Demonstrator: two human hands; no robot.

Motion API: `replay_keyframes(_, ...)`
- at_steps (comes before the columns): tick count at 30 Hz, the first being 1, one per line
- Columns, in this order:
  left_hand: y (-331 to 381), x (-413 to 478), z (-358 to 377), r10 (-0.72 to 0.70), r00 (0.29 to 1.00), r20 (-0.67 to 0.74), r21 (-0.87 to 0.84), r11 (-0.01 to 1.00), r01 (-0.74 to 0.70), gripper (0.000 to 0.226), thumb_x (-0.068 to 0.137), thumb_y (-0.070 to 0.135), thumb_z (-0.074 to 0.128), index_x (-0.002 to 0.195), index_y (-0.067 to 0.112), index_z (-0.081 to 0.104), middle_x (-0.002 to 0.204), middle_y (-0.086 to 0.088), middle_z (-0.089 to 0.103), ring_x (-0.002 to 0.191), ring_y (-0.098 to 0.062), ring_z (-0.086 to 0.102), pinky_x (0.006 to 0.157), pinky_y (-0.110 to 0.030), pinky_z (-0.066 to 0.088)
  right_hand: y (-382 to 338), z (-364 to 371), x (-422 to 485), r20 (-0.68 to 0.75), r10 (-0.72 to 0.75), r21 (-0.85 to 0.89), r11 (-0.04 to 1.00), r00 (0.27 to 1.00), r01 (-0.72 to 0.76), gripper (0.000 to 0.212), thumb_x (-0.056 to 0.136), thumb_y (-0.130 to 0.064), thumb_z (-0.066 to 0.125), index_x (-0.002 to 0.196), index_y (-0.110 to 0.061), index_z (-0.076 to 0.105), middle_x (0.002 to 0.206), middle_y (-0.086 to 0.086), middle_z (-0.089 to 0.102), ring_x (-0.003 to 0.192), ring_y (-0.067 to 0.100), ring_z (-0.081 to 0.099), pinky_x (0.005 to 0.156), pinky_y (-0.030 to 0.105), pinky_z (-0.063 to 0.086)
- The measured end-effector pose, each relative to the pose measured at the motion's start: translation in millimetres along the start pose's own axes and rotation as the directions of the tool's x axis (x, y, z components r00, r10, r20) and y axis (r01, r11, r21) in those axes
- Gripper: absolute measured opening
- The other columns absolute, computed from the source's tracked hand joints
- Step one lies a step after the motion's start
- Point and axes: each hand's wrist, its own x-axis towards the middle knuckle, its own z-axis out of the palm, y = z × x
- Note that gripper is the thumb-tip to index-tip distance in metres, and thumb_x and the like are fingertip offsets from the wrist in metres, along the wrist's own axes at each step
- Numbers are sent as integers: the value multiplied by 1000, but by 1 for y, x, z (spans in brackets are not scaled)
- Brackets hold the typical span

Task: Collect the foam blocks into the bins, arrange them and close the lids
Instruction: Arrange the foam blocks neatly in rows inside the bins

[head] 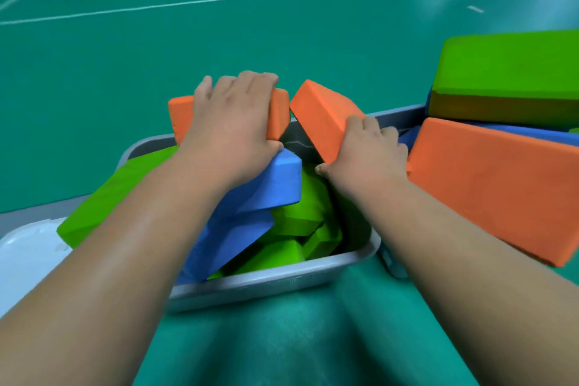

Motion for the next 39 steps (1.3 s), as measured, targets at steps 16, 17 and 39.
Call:
replay_keyframes(16, 1, 6, 8, 11, 983, 185, -66, 998, 1, 81, 86, 45, 69, 157, 31, 32, 161, 7, 38, 149, -23, 32, 124, -60, 13, 0, 11, -17, 110, -251, 7, 968, 962, 251, 59, 85, -69, 40, 135, -45, 60, 150, -16, 50, 130, 32, 47, 103, 54, 34)
replay_keyframes(17, 0, 3, 9, -6, 987, 160, -78, 997, 18, 82, 87, 45, 69, 157, 29, 31, 162, 7, 37, 150, -23, 31, 124, -59, 13, 3, 10, -15, 44, -249, 106, 964, 967, 244, 50, 88, -59, 46, 128, -39, 67, 144, -12, 56, 126, 29, 53, 102, 49, 40)
replay_keyframes(39, -11, -29, -11, -283, 951, 126, -143, 943, 300, 95, 71, 81, 69, 149, 33, 46, 167, -14, 15, 152, -36, 18, 124, -53, 22, 14, 2, -10, 147, -83, 569, 822, 986, -15, 42, 91, -39, 61, 130, -27, 71, 142, -3, 62, 133, 16, 55, 106, 30, 40)
